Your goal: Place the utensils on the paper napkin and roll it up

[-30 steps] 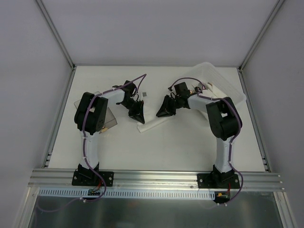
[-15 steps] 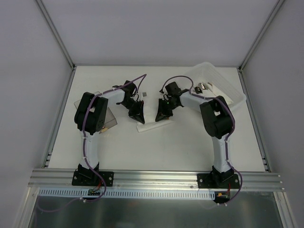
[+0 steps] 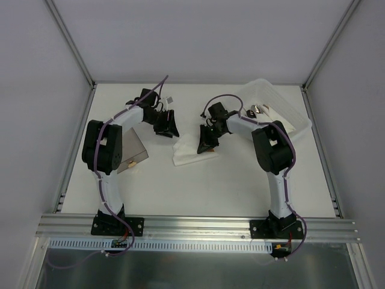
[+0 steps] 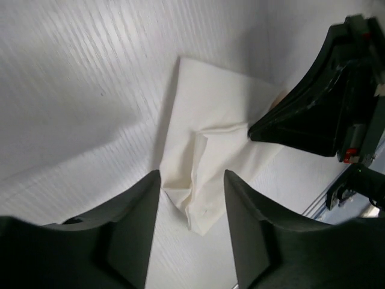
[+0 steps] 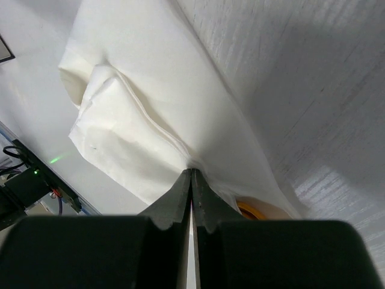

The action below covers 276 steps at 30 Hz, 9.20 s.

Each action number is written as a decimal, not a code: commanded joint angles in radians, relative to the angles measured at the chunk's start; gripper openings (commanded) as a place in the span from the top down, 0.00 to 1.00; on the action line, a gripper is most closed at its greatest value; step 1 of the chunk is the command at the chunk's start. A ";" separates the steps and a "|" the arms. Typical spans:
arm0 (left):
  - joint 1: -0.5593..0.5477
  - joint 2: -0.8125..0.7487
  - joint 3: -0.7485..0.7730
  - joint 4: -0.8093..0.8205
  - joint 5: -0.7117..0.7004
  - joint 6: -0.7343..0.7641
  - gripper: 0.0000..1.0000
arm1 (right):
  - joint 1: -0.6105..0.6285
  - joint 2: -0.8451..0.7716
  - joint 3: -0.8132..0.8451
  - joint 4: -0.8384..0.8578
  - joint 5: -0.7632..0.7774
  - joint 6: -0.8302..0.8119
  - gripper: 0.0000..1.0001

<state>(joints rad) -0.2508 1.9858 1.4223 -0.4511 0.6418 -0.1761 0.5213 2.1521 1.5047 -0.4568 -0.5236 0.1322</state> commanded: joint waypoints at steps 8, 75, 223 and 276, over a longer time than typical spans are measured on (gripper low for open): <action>-0.024 0.099 0.142 0.020 -0.068 0.004 0.51 | -0.007 0.031 0.017 -0.071 0.105 -0.072 0.95; -0.084 0.008 -0.319 0.342 -0.188 -0.470 1.00 | -0.052 -0.299 -0.689 1.015 0.069 0.779 0.82; -0.122 0.111 -0.198 0.111 0.028 -0.203 1.00 | -0.061 -0.164 -0.304 0.348 0.106 0.325 0.89; -0.246 0.206 -0.289 0.195 0.019 -0.269 1.00 | -0.069 -0.316 -0.301 0.195 0.039 0.216 0.99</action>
<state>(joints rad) -0.4976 2.0953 1.1755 -0.1875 0.8616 -0.4789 0.4549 1.9354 1.1999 -0.2142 -0.4526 0.4122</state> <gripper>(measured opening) 0.006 0.009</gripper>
